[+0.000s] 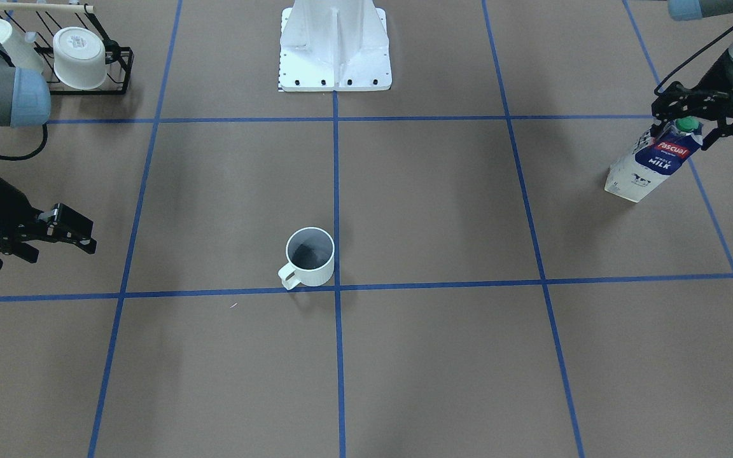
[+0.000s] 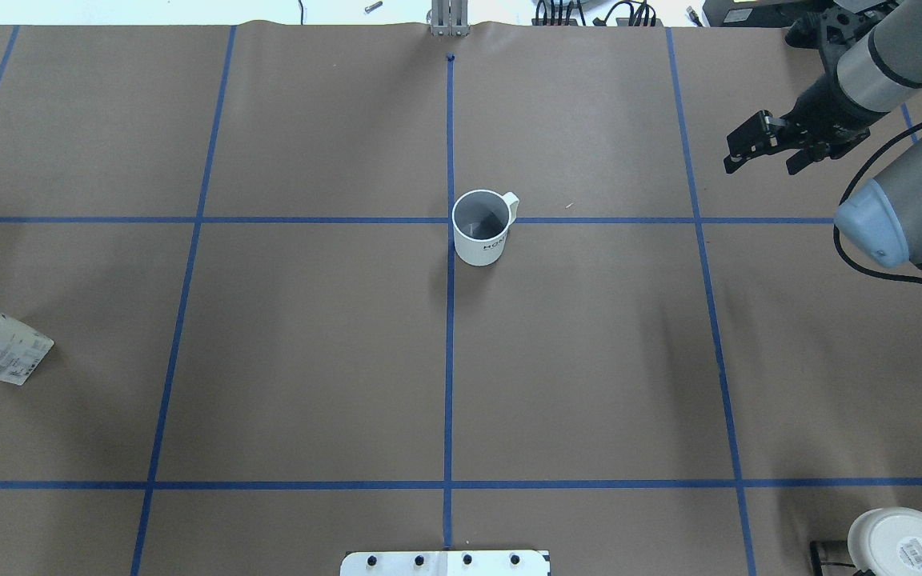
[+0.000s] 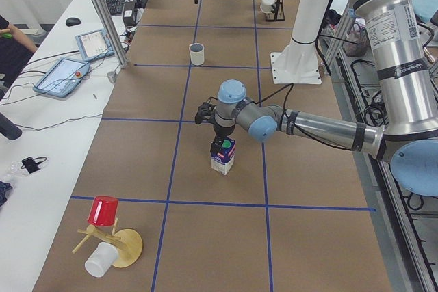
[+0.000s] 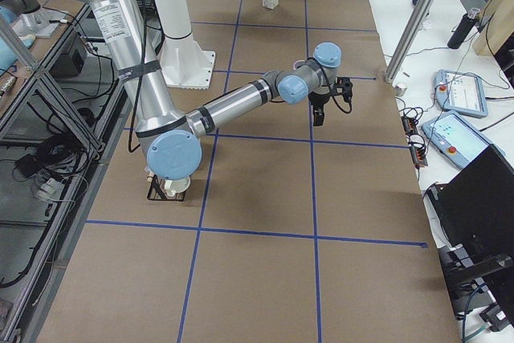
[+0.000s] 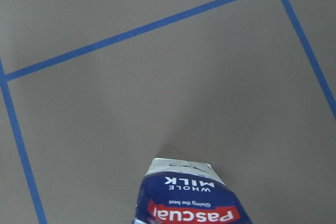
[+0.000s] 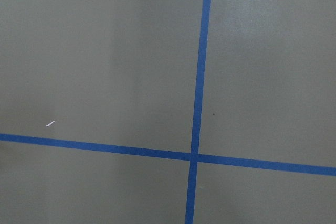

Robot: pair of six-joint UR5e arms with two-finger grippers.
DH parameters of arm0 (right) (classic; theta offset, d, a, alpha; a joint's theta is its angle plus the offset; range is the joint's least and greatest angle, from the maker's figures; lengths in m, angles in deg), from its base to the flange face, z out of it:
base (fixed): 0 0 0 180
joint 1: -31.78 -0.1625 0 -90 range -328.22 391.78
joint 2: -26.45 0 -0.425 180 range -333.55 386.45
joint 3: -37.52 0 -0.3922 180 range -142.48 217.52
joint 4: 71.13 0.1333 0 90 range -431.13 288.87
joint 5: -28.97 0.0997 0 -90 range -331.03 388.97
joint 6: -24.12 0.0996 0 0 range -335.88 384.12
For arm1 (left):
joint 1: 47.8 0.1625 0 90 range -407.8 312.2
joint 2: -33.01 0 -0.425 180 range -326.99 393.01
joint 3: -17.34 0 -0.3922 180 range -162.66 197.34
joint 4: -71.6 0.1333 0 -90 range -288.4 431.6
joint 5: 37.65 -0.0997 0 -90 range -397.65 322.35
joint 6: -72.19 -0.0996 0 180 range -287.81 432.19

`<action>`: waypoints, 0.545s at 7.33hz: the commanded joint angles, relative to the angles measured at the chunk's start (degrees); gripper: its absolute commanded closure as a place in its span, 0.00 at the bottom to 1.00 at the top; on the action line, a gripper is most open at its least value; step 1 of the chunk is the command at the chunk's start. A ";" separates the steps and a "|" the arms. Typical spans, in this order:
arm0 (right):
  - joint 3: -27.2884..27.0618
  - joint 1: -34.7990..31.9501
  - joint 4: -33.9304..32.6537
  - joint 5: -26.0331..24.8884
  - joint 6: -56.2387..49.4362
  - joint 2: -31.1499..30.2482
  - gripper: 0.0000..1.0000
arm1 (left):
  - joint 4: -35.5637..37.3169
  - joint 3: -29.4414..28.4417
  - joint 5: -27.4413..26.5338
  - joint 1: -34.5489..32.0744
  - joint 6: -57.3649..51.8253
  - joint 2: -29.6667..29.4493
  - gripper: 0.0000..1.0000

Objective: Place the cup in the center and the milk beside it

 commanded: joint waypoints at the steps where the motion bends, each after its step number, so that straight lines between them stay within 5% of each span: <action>1: 0.00 0.10 -0.08 0.03 0.04 0.00 0.00 | 0.15 -0.36 -0.05 0.11 -0.12 -0.04 0.08; 2: 0.00 0.10 -0.08 0.03 0.04 0.00 0.00 | 0.15 -0.80 -0.06 0.11 -0.12 -0.03 0.27; 3: -0.09 0.10 -0.08 0.03 0.04 0.00 0.00 | 0.15 -0.80 0.38 0.11 0.05 -0.12 0.77; 4: -0.09 0.10 -0.08 0.03 0.04 0.00 0.00 | 0.33 -0.71 0.56 0.02 0.14 -0.21 1.00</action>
